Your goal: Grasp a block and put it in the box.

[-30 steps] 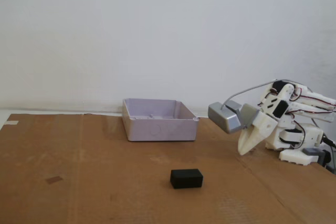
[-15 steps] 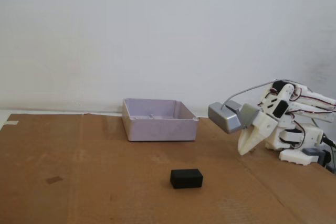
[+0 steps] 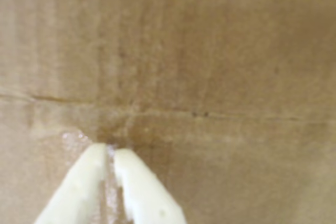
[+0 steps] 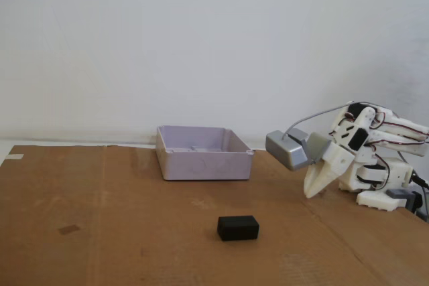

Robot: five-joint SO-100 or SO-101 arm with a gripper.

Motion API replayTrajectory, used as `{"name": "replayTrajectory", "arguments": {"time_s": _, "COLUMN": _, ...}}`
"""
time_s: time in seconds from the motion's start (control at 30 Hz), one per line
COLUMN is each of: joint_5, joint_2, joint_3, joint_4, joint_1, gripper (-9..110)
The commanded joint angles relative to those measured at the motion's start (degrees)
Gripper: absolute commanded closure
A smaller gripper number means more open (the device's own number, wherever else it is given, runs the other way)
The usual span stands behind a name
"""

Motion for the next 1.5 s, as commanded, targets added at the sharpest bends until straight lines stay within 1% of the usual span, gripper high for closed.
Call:
{"name": "replayTrajectory", "arguments": {"time_s": 0.0, "joint_5": 0.4, "joint_2": -0.1, "joint_3": 2.5, "joint_4": 2.1, "joint_1": 0.4, "gripper": 101}}
{"name": "replayTrajectory", "arguments": {"time_s": 0.97, "joint_5": 0.9, "joint_2": -1.8, "joint_3": 2.3, "joint_4": 1.1, "joint_1": 0.3, "gripper": 101}}
{"name": "replayTrajectory", "arguments": {"time_s": 1.47, "joint_5": 0.4, "joint_2": -19.4, "joint_3": -19.2, "joint_4": 0.9, "joint_1": 0.2, "gripper": 101}}
